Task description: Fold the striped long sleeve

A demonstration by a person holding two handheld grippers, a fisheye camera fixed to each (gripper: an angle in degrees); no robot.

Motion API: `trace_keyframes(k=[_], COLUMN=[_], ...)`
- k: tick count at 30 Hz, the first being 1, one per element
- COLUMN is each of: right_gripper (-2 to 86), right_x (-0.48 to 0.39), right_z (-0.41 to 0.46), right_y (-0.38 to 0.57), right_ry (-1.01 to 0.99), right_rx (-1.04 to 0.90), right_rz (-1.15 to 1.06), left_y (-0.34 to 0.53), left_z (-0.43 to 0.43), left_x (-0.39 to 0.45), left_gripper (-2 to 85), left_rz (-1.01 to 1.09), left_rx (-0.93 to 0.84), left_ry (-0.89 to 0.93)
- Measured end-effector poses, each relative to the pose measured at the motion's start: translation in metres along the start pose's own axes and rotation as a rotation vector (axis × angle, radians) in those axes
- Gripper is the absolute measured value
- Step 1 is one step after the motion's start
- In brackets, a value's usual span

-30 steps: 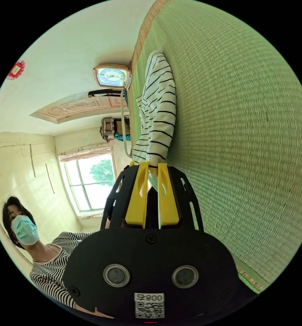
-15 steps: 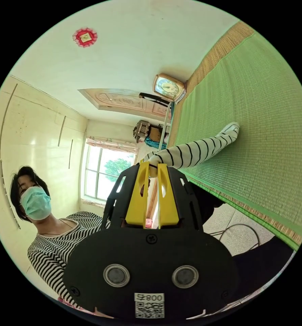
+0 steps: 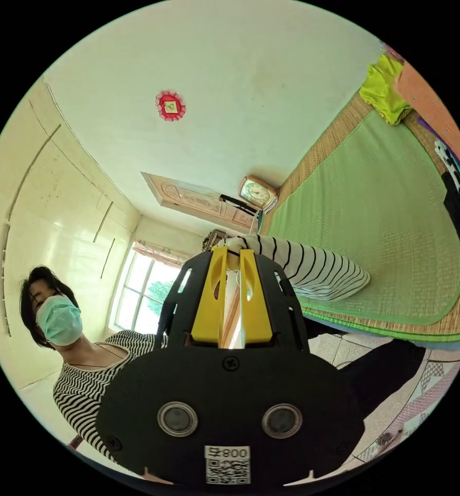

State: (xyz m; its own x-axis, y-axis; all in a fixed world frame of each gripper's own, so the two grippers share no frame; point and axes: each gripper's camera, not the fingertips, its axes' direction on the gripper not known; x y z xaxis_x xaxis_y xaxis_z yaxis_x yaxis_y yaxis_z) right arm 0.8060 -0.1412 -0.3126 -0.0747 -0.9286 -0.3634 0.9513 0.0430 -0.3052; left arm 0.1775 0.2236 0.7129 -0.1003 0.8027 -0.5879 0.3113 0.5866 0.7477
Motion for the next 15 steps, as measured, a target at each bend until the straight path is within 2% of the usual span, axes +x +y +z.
trace_keyframes(k=[4,8,12,15], right_gripper=[2.0,2.1,2.2,2.3], right_x=[-0.027,-0.088,-0.15,-0.153], right_z=[-0.056,-0.138,-0.226,-0.284], right_y=[-0.041,-0.091,-0.105,-0.087], right_ry=[0.015,0.049,0.207,0.342], right_rx=[0.086,0.191,0.284,0.335], right_rz=[-0.072,-0.214,-0.331,-0.3], left_y=[-0.057,-0.102,-0.112,-0.093], left_z=[0.107,0.23,0.338,0.426], left_x=[-0.006,0.017,0.023,-0.012], left_gripper=[2.3,2.3,2.3,2.4], left_rz=[0.088,0.262,0.389,0.442], left_rx=[-0.051,-0.105,-0.189,-0.29], left_ry=[0.007,0.08,0.097,0.061])
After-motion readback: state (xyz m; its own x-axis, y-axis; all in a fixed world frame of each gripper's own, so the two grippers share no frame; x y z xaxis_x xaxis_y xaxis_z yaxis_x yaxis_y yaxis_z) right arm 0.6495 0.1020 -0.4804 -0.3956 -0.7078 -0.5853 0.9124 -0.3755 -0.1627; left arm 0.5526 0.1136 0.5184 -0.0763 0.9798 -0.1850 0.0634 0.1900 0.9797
